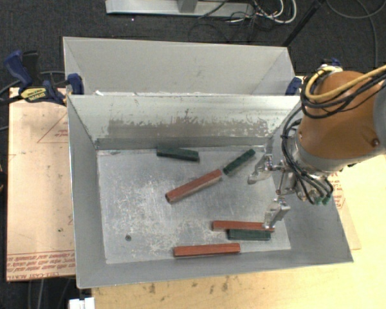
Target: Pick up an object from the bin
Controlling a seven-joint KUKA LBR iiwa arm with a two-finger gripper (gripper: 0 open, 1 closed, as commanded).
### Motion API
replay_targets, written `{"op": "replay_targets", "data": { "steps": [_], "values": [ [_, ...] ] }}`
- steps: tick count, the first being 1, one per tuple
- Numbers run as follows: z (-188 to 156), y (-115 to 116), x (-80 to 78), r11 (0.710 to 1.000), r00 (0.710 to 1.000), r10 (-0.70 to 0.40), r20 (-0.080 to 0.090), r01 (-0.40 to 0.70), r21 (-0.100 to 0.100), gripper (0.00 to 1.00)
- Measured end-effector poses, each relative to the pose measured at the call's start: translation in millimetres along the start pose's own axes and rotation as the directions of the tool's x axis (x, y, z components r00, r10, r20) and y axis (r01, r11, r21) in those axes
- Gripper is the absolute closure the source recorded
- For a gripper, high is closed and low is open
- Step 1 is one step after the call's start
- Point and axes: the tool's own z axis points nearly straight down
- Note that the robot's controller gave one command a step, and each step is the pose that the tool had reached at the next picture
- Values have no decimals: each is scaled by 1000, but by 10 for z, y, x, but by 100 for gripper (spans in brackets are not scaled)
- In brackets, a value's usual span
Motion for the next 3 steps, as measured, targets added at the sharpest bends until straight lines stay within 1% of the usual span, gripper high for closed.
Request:
{"op": "replay_targets", "data": {
  "steps": [1, 2, 3],
  "values": [
    [651, -118, 115, 1000, 1000, -24, -2, 24, 0, 0],
    [1283, 27, 66, 992, 992, 128, 11, -128, 0, 100],
    [1283, 27, 66, 992, 992, 128, 11, -128, 1, 100]
  ]
}}
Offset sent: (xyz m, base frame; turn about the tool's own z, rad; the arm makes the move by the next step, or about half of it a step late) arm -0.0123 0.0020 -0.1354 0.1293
